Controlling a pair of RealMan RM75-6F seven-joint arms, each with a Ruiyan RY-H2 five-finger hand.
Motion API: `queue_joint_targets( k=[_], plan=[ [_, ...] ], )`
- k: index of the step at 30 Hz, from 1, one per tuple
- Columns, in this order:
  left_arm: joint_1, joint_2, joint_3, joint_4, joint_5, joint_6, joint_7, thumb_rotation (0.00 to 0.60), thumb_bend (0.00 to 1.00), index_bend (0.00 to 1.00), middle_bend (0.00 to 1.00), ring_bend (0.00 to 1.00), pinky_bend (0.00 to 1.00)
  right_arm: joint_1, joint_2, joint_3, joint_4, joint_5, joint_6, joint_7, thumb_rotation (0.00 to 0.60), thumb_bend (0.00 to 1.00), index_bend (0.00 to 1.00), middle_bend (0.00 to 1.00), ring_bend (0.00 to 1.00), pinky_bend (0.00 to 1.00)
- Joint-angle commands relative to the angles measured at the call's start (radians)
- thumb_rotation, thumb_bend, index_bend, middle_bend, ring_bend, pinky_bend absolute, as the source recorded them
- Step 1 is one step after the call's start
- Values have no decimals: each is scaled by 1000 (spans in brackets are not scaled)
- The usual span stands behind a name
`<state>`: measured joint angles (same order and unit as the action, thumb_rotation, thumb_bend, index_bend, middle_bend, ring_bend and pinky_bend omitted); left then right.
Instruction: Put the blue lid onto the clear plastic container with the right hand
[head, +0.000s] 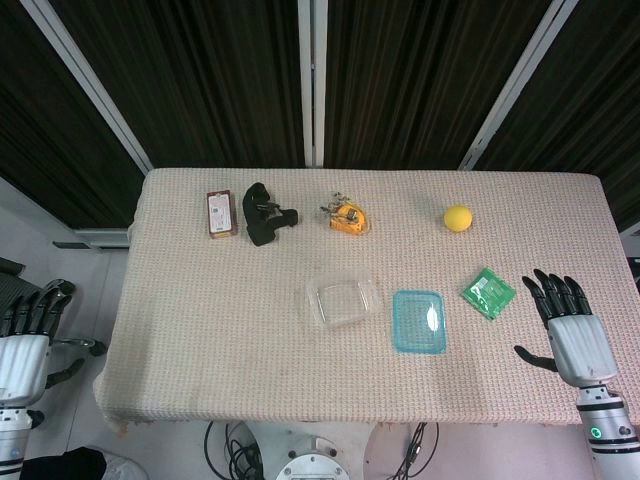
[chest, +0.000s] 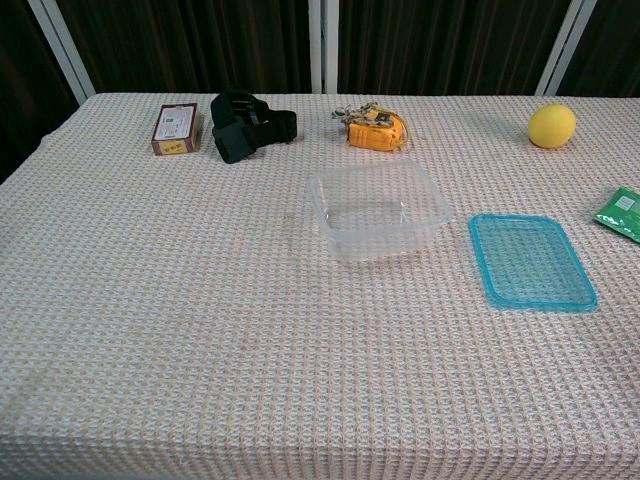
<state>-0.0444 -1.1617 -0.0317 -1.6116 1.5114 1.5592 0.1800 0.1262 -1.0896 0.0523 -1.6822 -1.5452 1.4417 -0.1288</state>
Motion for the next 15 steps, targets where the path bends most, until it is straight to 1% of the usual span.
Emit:
queue_joint_targets(
  k=[1, 4, 8, 13, 15],
  plan=[
    [3, -1, 3, 2, 2, 2, -2, 600, 72, 122, 44, 0, 0, -2, 0, -7, 4, -8, -1, 10, 600, 0, 0, 0, 0, 0],
    [9, -1, 6, 2, 5, 8, -2, 600, 71, 122, 44, 0, 0, -4, 10, -13, 1, -17, 1, 32, 600, 0, 0, 0, 0, 0],
    [15, -1, 7, 1, 14, 21, -5, 600, 71, 122, 44, 0, 0, -2, 10, -14, 11, -18, -1, 19, 600, 0, 0, 0, 0, 0],
    [13, -5, 7, 3, 27, 25, -6, 600, 72, 122, 44, 0, 0, 24, -33, -21, 36, -4, -64, -4, 600, 0, 0, 0, 0, 0],
    [13, -6, 7, 4, 31, 25, -5, 600, 72, 122, 44, 0, 0, 46, -59, -28, 38, -14, -102, -9, 600, 0, 0, 0, 0, 0]
  ],
)
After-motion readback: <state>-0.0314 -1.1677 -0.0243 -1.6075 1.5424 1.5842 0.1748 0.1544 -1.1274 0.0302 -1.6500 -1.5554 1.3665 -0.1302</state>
